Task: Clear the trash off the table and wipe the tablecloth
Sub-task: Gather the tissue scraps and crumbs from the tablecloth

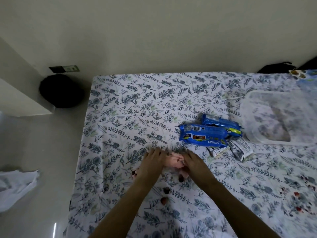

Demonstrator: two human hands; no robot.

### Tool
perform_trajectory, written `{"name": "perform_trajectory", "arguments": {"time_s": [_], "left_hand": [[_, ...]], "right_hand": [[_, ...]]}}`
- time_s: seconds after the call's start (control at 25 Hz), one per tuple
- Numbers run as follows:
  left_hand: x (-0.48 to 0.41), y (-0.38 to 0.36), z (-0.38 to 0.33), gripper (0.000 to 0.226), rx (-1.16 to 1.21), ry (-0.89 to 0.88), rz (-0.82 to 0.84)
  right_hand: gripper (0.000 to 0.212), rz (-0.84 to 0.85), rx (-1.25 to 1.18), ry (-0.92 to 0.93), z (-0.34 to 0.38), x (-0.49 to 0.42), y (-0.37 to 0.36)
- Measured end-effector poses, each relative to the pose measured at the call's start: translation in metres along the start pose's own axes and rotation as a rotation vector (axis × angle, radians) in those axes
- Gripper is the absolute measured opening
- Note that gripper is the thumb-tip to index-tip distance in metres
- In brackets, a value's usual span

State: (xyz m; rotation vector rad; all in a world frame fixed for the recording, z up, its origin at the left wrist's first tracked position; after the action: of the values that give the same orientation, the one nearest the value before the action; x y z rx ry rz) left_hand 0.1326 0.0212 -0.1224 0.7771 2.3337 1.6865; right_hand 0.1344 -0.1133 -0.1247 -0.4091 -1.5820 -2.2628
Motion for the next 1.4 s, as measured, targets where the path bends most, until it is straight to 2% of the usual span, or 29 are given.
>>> {"name": "perform_trajectory", "arguments": {"time_s": [0.16,0.24,0.32,0.4,0.44,0.6,0.8,1.0,1.12,1.4], "left_hand": [[0.018,0.022,0.023,0.033,0.169,0.125,-0.137],[0.018,0.028,0.014,0.032,0.313,0.103,-0.154],[0.007,0.018,-0.010,0.045,0.359,-0.001,-0.069],[-0.006,0.000,-0.026,0.060,0.259,-0.047,0.052],[-0.012,-0.003,-0.028,0.058,0.219,-0.039,0.064],[-0.016,0.006,-0.011,0.043,0.223,0.062,-0.049],[0.019,0.025,0.024,0.036,0.184,0.294,-0.123],[0.068,0.052,0.038,0.021,0.284,0.538,-0.382],[0.095,0.063,0.038,0.011,0.400,0.640,-0.519],[0.158,0.094,0.063,0.017,0.492,0.683,-0.641]], "right_hand": [[0.061,0.011,-0.005,-0.038,-0.009,0.001,0.006],[0.060,0.030,-0.034,-0.017,0.000,0.003,0.007],[0.054,0.029,-0.070,0.003,0.012,0.006,0.009],[0.052,0.033,-0.087,0.027,0.020,0.009,0.009],[0.053,0.039,-0.082,0.047,0.022,0.010,0.010],[0.052,0.042,-0.084,0.063,0.005,0.011,0.022],[0.035,-0.004,-0.079,0.070,0.005,0.000,0.030],[0.033,-0.018,-0.225,0.043,0.019,-0.011,0.038],[0.039,0.028,-0.337,0.092,0.048,-0.011,0.038],[0.040,0.147,-0.180,0.335,0.153,0.000,0.009]]}}
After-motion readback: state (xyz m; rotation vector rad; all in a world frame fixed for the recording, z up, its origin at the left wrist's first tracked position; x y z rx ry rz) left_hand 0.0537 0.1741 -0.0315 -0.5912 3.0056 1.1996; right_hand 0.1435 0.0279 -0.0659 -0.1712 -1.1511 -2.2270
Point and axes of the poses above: each hand's wrist, its own x-axis away from the middle knuckle, its own y-axis out of the back of the hand, z = x × y, the point moved 9 cm from there along -x, towards the middle knuckle, and after that the axes turned 15 degrees about -y, right-handed, at the moved point
